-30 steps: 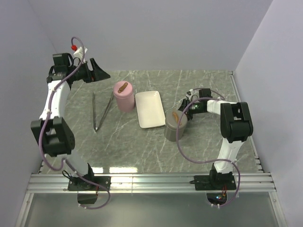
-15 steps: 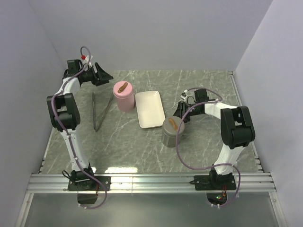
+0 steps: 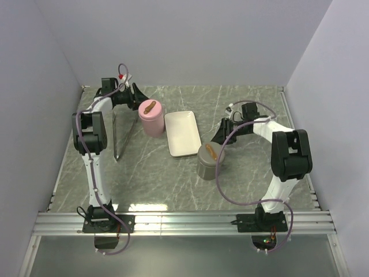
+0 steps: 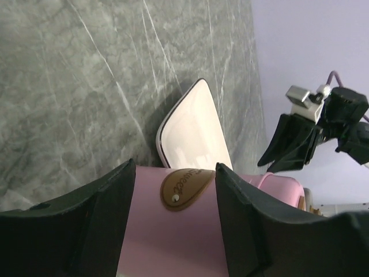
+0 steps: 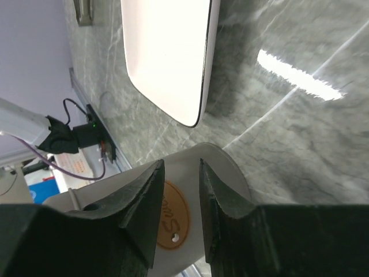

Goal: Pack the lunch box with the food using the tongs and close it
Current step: Move the packing box to the center of the board.

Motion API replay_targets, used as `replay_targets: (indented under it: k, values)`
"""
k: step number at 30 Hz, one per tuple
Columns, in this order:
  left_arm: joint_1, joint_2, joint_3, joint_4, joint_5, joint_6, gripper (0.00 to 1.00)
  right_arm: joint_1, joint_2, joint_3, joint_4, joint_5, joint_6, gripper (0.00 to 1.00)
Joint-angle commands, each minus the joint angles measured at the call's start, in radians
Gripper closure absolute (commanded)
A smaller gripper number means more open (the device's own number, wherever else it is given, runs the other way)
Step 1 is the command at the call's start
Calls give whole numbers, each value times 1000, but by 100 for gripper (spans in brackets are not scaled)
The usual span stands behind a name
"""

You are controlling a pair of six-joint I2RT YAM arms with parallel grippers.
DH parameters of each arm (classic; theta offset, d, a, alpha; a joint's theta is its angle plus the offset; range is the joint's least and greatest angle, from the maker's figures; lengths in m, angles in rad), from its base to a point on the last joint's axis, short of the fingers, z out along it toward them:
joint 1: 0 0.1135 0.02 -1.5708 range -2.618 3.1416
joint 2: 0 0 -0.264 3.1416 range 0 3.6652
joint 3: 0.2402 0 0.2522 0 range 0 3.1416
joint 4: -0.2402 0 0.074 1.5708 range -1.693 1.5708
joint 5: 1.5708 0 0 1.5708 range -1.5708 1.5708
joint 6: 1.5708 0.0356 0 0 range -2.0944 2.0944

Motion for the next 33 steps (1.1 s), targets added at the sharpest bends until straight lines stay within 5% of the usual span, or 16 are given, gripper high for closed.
replay_targets:
  k: [1,24,33]
  values:
    - [1,-8,-7,9,59,32,37,-24,-65,60,-44,21,-51,62]
    - [-61,-406,-533,-359,73,451,54,-47,-94,76,-251,67,-310,62]
    - [-135,-479,-669,-364,74,460,56,-47,-89,46,-310,69,-367,62]
